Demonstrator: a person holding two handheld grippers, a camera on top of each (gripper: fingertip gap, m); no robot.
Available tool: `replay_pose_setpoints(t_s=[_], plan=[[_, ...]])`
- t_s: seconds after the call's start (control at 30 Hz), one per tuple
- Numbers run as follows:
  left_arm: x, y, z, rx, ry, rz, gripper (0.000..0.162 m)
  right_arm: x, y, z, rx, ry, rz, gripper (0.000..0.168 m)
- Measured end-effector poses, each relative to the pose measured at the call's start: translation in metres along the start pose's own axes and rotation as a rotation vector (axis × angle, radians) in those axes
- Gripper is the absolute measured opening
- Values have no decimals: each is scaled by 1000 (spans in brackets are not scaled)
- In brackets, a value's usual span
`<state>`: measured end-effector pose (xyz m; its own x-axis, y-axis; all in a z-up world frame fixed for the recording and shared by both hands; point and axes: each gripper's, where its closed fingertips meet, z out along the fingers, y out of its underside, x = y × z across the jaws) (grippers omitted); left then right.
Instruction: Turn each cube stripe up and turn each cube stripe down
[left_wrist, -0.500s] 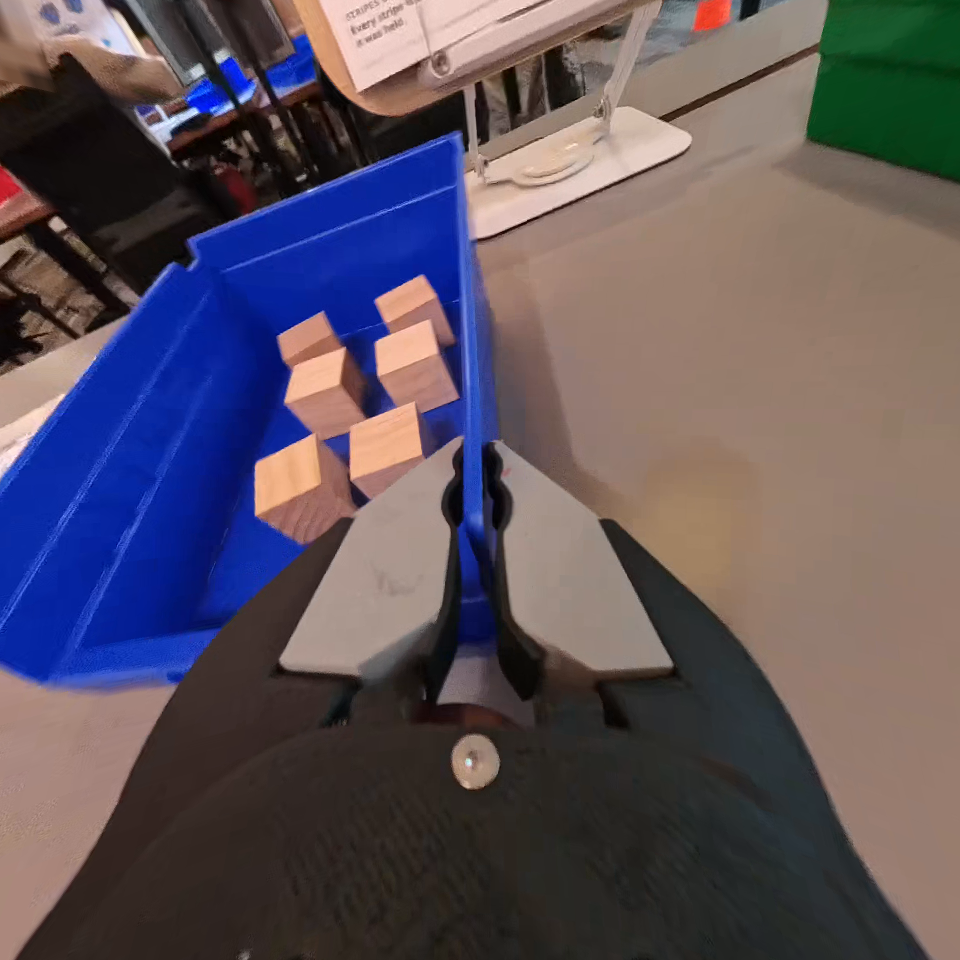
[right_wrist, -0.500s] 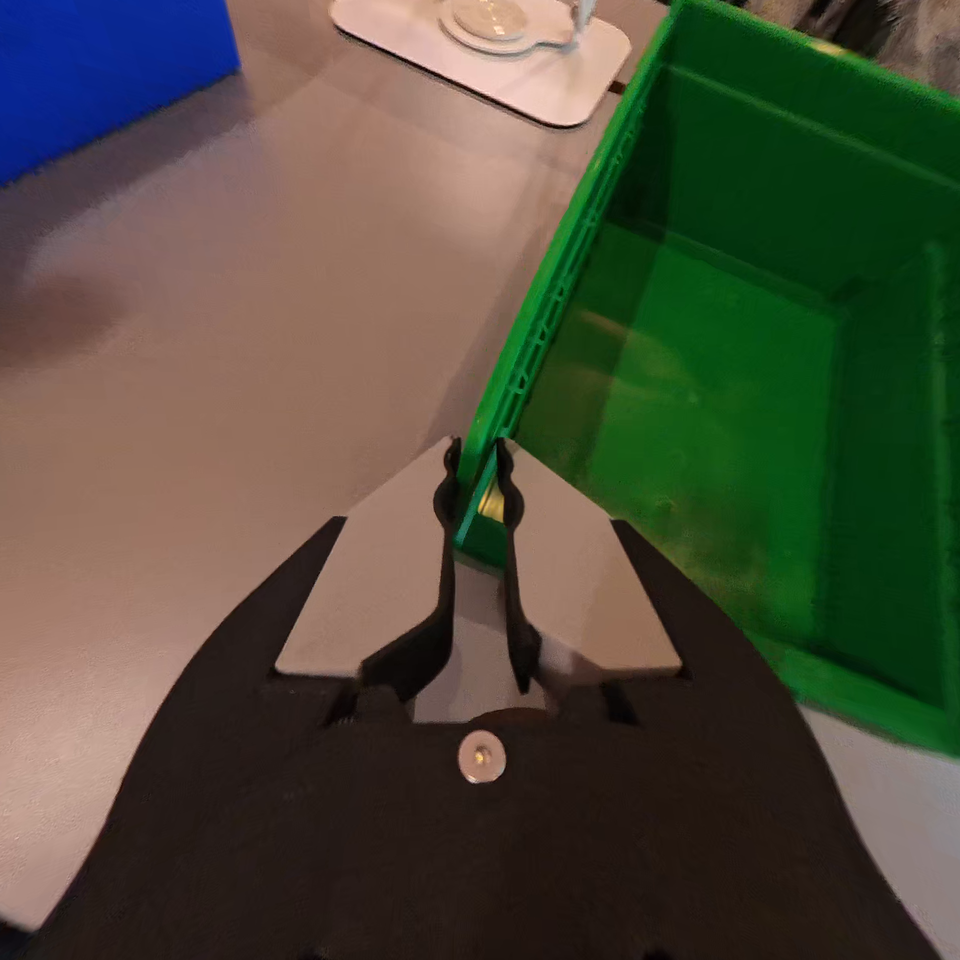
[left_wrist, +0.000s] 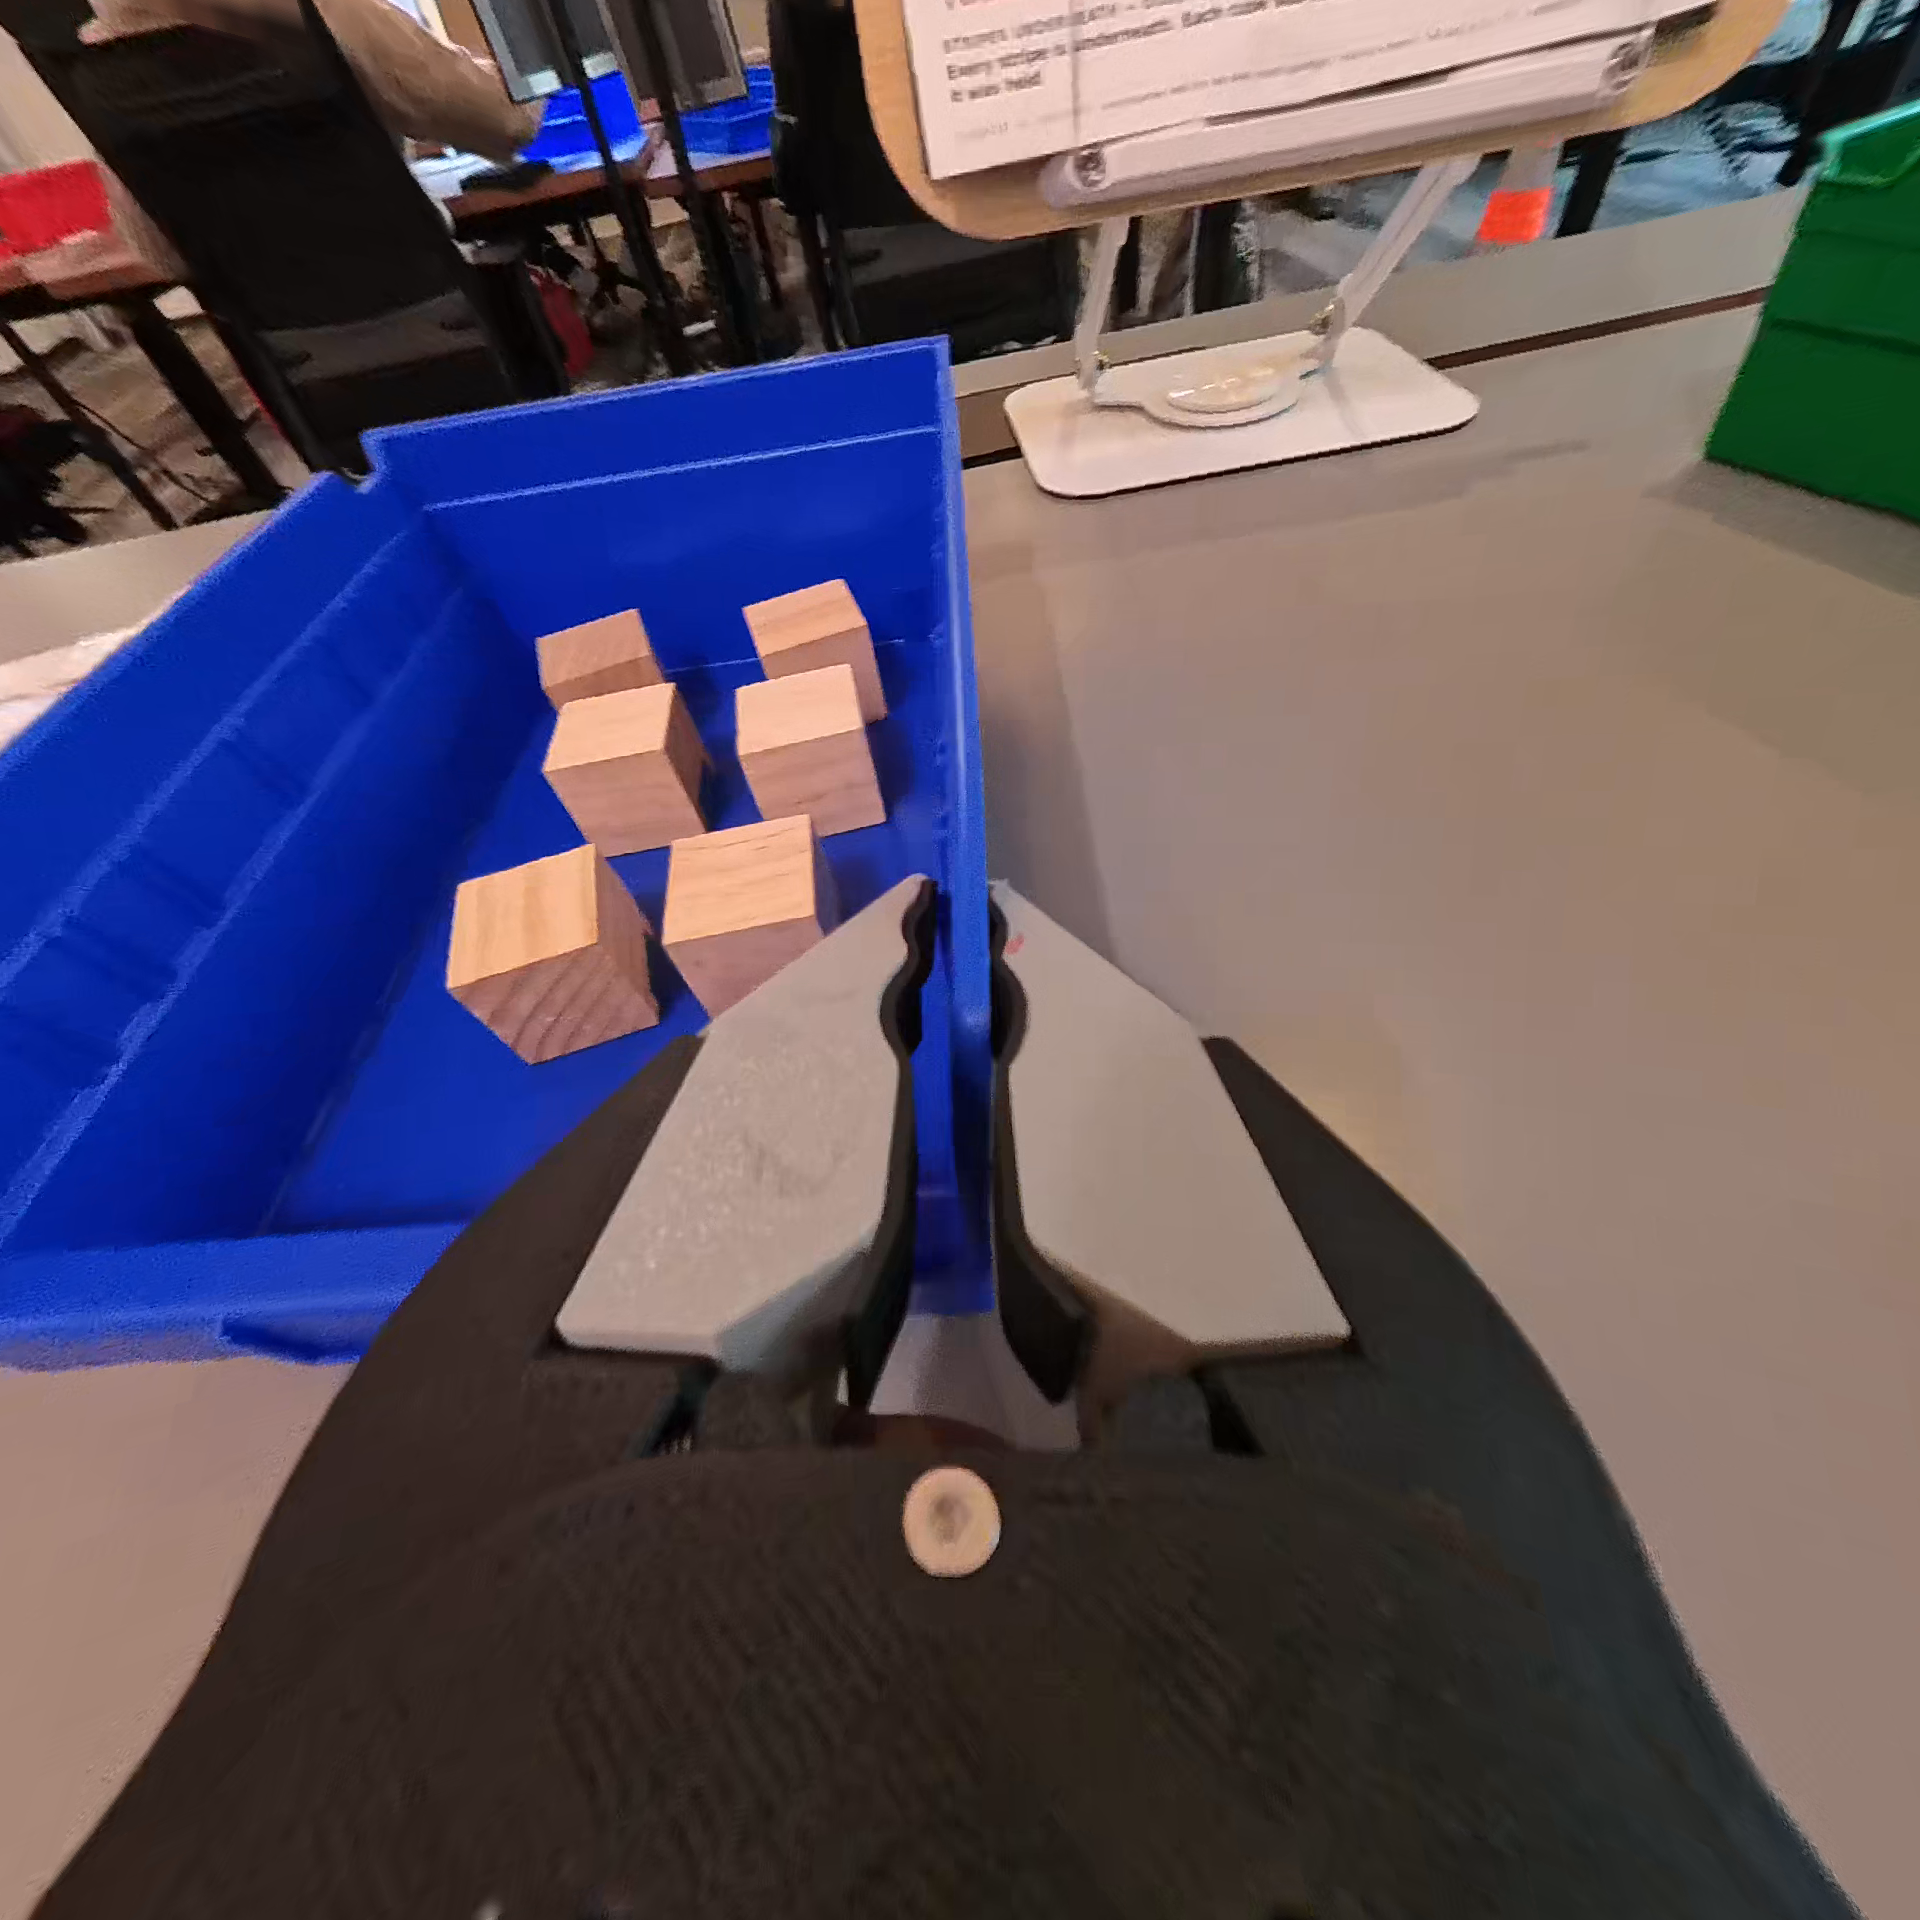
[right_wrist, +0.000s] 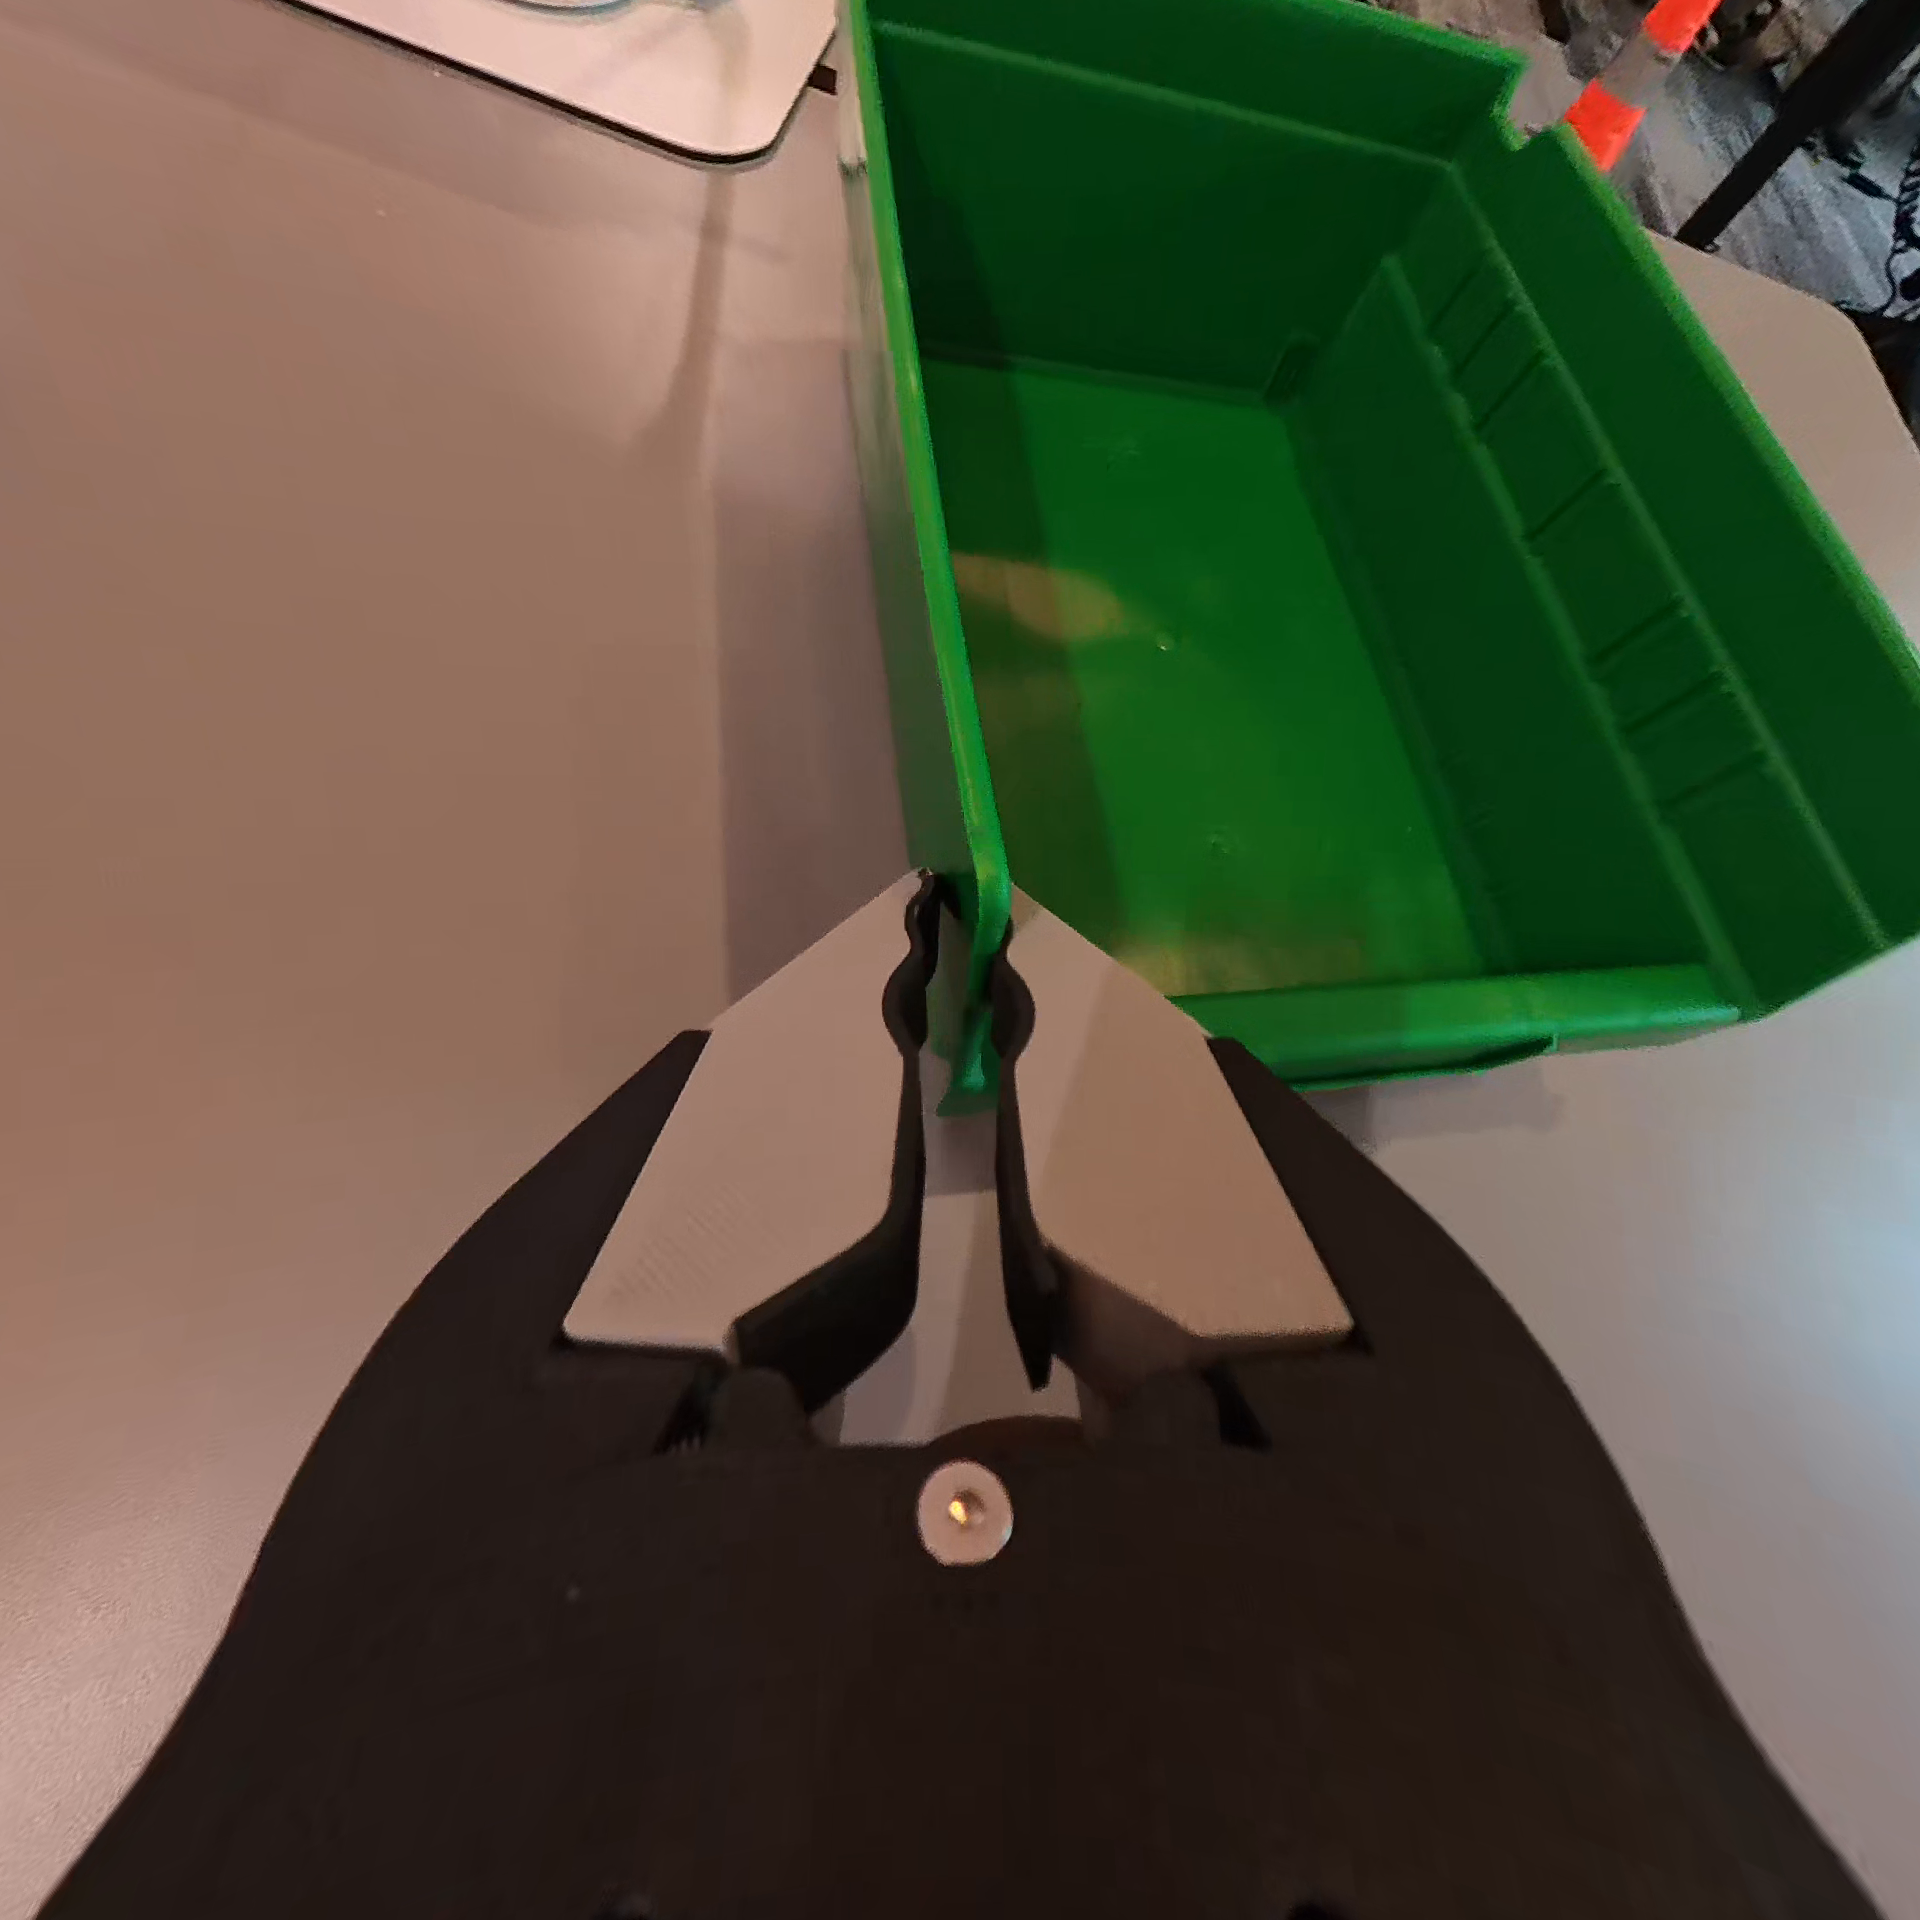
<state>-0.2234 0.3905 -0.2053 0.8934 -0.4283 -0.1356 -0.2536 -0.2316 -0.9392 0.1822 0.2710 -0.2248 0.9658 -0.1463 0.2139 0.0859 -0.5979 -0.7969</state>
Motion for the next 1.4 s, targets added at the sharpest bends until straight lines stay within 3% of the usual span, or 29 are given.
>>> replay_pose_setpoints(t_s=[0.23,0.37,0.43,0.57,0.67,0.77,0.93,1.03,1.13,1.27,1.4], plan=[[27,-24,-22,108,58,75,47,18,13,-12,-1,52,68,7],[49,-38,-37,150,153,66,50,18,13,-19,6,87,32,8],[63,-41,-43,167,218,58,51,16,1,-32,81,96,13,26],[95,-41,-51,173,387,3,44,-23,-53,-76,315,-68,-31,33],[118,-39,-50,163,489,-34,48,-63,-91,-93,423,-186,-88,43],[129,-43,-43,197,509,-41,45,-121,-104,-75,450,-412,-187,49],[152,-79,5,242,480,2,47,-151,-110,17,343,-482,-149,64],[159,-93,35,254,464,121,52,-153,-122,46,382,-510,-118,59],[154,-89,61,230,418,220,55,-152,-125,54,393,-560,-96,53],[154,-68,72,158,421,203,60,-153,-121,56,423,-578,-112,50],[154,-74,64,214,420,157,44,-161,-121,49,458,-579,-128,49]])
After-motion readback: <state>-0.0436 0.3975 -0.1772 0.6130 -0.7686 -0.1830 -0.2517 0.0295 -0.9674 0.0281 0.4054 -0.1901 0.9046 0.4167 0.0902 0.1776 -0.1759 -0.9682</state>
